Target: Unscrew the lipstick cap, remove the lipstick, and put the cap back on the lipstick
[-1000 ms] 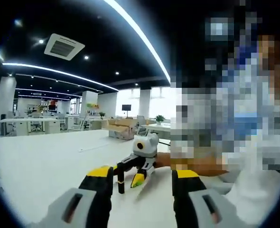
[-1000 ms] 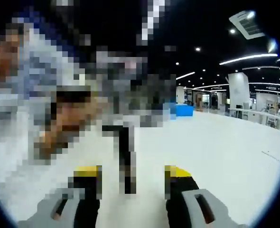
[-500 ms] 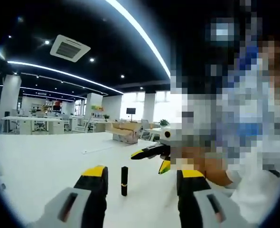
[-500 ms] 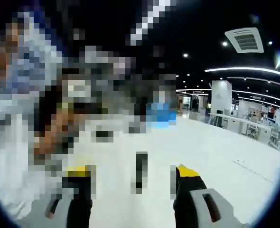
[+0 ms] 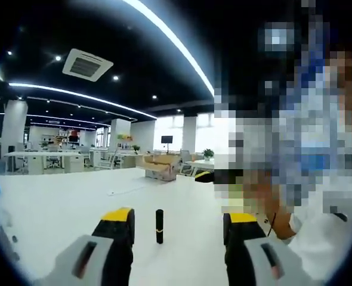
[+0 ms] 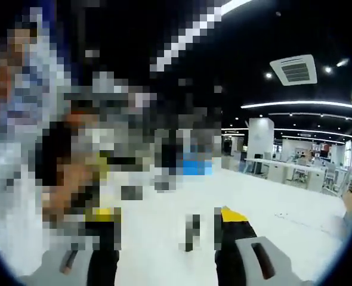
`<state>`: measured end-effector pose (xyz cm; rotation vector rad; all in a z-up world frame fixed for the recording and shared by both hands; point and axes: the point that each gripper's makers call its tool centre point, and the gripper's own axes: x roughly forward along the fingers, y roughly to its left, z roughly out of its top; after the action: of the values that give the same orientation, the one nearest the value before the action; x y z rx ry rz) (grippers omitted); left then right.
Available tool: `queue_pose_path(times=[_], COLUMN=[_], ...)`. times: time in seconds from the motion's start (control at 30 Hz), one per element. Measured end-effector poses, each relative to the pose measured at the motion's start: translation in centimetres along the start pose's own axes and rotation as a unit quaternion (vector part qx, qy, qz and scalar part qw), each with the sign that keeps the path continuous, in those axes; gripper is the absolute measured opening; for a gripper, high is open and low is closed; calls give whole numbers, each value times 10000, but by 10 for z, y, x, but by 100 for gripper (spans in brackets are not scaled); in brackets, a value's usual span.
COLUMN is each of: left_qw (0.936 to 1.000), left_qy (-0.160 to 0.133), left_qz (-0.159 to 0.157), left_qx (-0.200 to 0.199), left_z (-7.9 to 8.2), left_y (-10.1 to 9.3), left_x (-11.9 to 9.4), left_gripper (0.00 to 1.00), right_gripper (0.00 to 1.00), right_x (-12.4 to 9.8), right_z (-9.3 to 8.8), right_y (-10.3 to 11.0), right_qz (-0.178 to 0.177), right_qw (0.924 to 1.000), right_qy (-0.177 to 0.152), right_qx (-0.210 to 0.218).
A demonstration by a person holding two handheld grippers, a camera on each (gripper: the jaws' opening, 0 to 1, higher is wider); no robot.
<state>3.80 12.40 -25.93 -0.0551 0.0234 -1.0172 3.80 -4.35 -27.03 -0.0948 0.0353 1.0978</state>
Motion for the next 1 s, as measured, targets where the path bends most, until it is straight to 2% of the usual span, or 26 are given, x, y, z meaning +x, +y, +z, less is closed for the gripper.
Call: queue_pose_path(times=[0.23,0.43,0.6,1.0], left_qw=[9999,9999,9998,9998], left_qy=[-63,0,85,-121], left_qz=[-30,124,112,156], left_qx=[81,77,158,82], left_z=[8,-1,-2,8], left_y=[-9,-5,-6,-9], left_x=[-3,-8,-9,-13], left_gripper=[61,61,60,60], right_gripper=[56,55,54,54], right_x=[-11,-14,-17,-16], right_z=[8,10,11,18], right_y=[4,6,7,20], right_qz=[-159,-146,-193,-59], right_qw=[9998,9999,9998,9999], right_qy=[12,-15,14,-56], right_qx=[-74,-83,-81,-105])
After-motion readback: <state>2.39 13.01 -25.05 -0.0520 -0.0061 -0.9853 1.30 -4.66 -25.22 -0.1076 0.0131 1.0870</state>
